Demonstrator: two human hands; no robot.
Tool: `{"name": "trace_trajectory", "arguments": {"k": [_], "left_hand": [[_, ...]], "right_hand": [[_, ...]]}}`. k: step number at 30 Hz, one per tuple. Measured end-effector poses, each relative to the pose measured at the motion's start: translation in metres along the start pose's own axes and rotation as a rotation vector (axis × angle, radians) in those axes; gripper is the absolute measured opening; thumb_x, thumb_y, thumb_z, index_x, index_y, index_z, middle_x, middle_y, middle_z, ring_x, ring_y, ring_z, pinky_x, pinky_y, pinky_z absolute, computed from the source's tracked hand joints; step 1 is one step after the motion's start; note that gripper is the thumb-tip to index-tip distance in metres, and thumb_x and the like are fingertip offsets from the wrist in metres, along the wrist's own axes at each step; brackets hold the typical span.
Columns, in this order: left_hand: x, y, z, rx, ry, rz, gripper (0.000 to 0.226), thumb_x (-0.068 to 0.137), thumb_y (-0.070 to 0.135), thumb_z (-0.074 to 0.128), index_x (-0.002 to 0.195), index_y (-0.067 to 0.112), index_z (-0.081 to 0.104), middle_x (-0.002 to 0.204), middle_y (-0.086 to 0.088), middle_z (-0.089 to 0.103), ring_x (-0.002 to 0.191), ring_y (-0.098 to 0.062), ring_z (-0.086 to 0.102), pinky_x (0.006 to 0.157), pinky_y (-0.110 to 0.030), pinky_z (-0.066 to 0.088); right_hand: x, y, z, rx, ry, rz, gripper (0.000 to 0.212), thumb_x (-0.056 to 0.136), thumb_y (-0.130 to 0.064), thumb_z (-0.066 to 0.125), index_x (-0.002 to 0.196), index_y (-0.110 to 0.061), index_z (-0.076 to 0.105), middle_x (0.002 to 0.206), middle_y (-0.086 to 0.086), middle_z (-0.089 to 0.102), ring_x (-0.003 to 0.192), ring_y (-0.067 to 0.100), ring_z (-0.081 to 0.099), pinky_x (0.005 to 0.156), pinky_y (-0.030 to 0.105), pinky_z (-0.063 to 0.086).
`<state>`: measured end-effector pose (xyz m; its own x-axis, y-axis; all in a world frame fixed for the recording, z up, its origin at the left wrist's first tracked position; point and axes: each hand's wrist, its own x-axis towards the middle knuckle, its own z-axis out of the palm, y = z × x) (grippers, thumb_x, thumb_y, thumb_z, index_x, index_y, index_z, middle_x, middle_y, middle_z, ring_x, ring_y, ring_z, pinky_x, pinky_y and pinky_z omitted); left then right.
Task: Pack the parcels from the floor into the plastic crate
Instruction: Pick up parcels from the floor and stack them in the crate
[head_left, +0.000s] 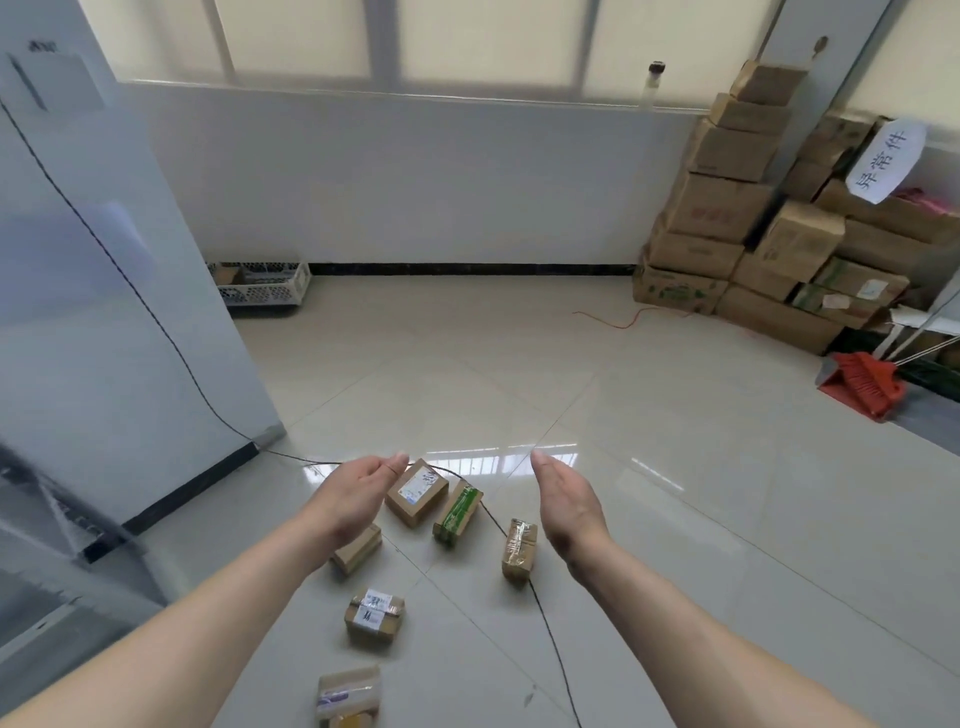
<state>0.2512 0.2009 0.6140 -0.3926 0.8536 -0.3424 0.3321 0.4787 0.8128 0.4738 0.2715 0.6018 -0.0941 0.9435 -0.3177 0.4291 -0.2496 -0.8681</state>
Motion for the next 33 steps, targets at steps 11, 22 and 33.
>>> {"name": "trace_trajectory", "arguments": {"k": [11, 22, 33], "left_hand": [[0.052, 0.028, 0.037, -0.017, 0.034, -0.068, 0.045, 0.099, 0.050, 0.044, 0.122, 0.016, 0.061, 0.118, 0.003, 0.056, 0.104, -0.018, 0.052, 0.083, -0.034, 0.041], [0.168, 0.028, 0.030, -0.104, 0.003, -0.115, 0.048, 0.100, 0.046, 0.044, 0.133, 0.013, 0.057, 0.136, 0.002, 0.055, 0.109, -0.010, 0.046, 0.095, -0.034, 0.041], [0.295, -0.015, 0.011, -0.091, -0.047, -0.288, 0.028, 0.099, 0.050, 0.044, 0.105, 0.028, 0.060, 0.109, 0.008, 0.055, 0.101, -0.017, 0.049, 0.093, -0.039, 0.045]], "right_hand": [[0.084, -0.008, -0.033, -0.027, -0.066, -0.036, 0.049, 0.108, -0.043, 0.041, 0.138, -0.010, 0.060, 0.144, 0.004, 0.058, 0.132, 0.020, 0.049, 0.098, 0.024, 0.031], [0.198, -0.024, 0.010, -0.069, -0.070, -0.006, 0.050, 0.106, -0.046, 0.042, 0.139, -0.012, 0.060, 0.145, 0.003, 0.058, 0.135, 0.019, 0.049, 0.107, 0.028, 0.033], [0.320, -0.021, 0.088, -0.201, -0.158, 0.105, 0.051, 0.106, -0.047, 0.041, 0.142, -0.015, 0.058, 0.149, 0.002, 0.055, 0.139, 0.020, 0.047, 0.111, 0.031, 0.033]]}}
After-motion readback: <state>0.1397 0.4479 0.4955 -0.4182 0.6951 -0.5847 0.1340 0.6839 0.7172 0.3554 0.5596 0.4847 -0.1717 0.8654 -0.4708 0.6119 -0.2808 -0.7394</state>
